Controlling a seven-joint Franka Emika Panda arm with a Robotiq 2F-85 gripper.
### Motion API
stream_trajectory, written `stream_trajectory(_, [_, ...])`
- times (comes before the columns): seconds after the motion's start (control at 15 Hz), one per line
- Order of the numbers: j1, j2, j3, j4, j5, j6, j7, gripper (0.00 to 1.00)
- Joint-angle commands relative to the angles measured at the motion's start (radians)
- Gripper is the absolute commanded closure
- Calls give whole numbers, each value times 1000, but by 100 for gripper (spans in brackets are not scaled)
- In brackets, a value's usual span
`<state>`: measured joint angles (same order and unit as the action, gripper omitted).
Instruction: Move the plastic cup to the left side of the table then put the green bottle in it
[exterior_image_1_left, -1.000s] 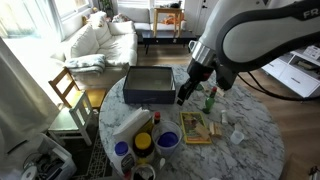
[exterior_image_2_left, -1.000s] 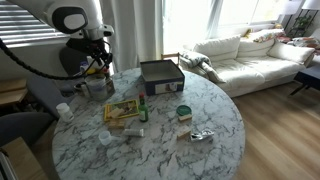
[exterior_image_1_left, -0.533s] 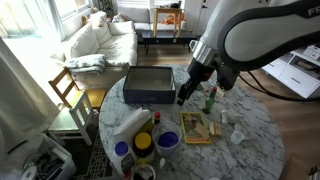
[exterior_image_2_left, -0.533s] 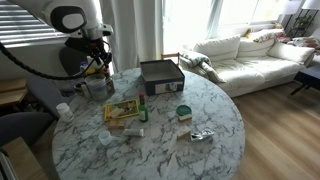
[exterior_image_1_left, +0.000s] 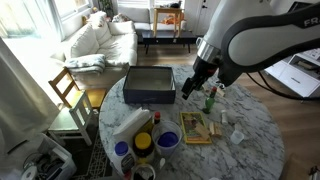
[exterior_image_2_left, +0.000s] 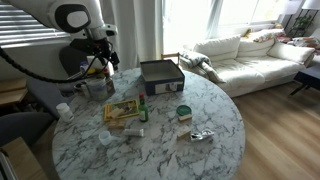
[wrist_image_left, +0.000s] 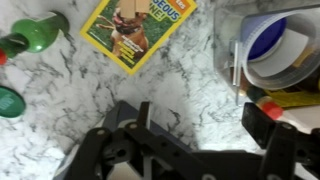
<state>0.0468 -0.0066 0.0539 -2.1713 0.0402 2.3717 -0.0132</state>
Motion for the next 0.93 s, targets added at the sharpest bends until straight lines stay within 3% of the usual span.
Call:
stream_trajectory(0.0, [-32, -10, -34, 9, -139, -61, 159, 0])
stream_trajectory(0.27, [-66, -25, -70, 14, -185, -143, 202, 0])
stream_trajectory(0.87, [-129, 10, -139, -7, -130, -109, -79, 0])
